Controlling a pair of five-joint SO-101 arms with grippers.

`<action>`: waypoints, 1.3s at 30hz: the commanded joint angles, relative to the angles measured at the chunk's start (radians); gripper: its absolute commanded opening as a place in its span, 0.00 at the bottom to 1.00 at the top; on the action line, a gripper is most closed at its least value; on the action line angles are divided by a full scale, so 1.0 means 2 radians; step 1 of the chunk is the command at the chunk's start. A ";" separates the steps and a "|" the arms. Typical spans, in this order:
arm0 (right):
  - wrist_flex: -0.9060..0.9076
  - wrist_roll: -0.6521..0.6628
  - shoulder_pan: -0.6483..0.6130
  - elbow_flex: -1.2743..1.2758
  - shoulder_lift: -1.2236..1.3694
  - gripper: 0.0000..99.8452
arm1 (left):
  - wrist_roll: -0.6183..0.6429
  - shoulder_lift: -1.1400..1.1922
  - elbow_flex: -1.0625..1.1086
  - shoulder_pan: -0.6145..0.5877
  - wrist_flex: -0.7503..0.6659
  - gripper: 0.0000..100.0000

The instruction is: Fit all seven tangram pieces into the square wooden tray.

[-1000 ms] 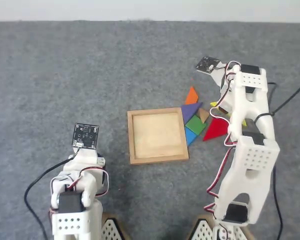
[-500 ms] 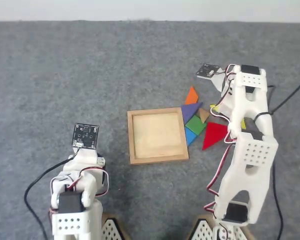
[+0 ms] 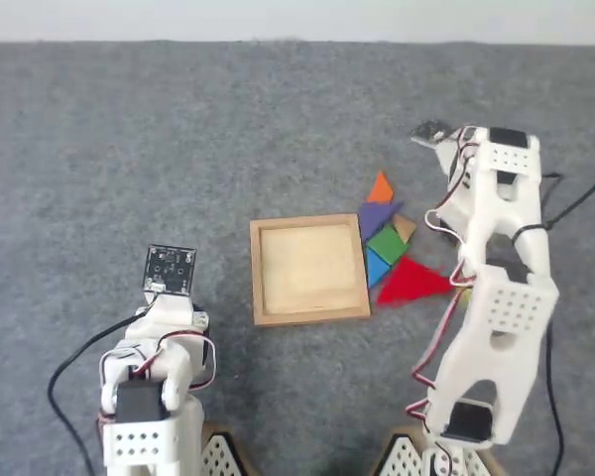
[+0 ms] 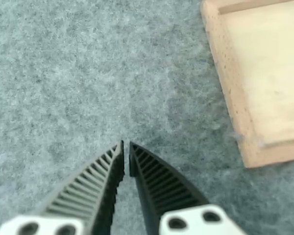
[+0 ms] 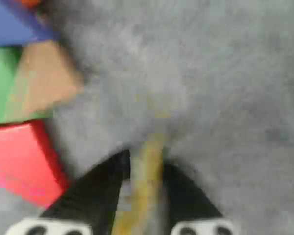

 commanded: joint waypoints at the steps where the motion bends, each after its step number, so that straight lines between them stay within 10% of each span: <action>1: 0.043 -0.039 -0.008 -0.012 -0.100 0.01 | -0.001 -0.010 -0.006 0.001 0.002 0.02; 18: 0.109 -0.011 0.100 0.111 -0.325 0.03 | -0.001 -0.010 -0.006 0.001 0.002 0.02; 25: -0.056 -0.069 0.023 0.396 -0.457 0.03 | -0.001 -0.010 -0.006 0.001 0.002 0.02; 39: -0.070 -0.150 -0.011 0.411 -0.499 0.03 | -0.001 -0.010 -0.006 0.001 0.002 0.02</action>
